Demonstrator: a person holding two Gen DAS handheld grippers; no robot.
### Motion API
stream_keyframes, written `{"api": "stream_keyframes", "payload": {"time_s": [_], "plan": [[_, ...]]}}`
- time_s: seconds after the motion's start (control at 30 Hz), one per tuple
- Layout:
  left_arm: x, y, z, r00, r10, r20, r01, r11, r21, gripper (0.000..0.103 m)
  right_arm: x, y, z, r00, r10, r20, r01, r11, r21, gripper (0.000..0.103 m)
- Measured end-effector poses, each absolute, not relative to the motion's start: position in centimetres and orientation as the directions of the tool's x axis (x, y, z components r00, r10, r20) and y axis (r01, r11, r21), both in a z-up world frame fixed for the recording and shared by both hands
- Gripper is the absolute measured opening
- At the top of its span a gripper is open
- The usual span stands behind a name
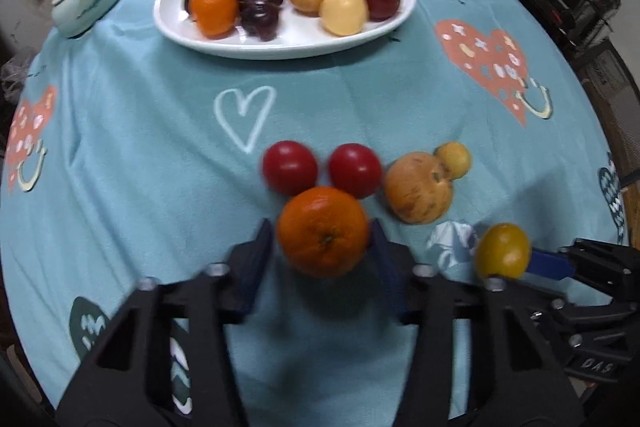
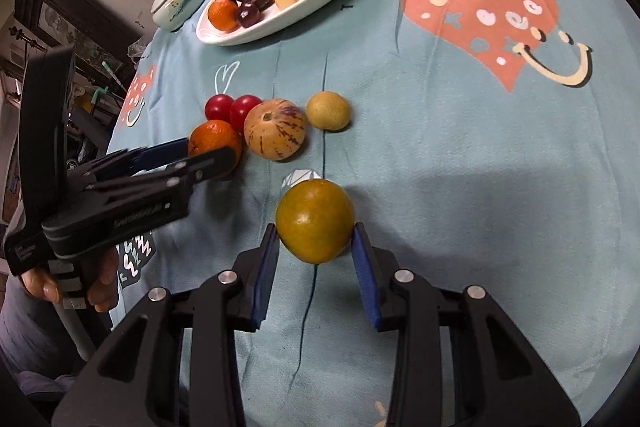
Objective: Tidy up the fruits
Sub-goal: 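Grasp a yellow-green fruit with the right gripper while the left grasps an orange, then carry both held fruits up and over to the white plate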
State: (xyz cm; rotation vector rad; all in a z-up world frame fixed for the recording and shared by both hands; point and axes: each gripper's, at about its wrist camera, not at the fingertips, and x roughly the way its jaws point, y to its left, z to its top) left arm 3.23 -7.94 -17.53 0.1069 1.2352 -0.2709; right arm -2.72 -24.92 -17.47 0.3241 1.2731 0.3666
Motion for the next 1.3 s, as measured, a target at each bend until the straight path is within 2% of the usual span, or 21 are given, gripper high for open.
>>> {"api": "stream_keyframes", "payload": {"time_s": [0.67,1.03,1.3], "plan": [[-1.5,-8.5,-11.8,0.442,-0.092,-0.892,0.286,0.957,0.043,0.046,-4.2,-22.3,-16.1,0.246,0.439,-0.864,-0.188,0.896,0.401,0.037],[-3.5,-7.6,-11.3,0.451,-0.072,-0.89,0.266,0.962,0.057,0.046,-5.8,-21.4,-15.3,0.252,0.444,-0.86,-0.229,0.891,0.392,0.037],[-4.4,-4.3,-12.2,0.434,-0.03,-0.9,0.185,0.981,0.057,0.046,-6.0,-21.2,-15.4,0.254,0.446,-0.858,-0.226,0.89,0.396,0.037]]}}
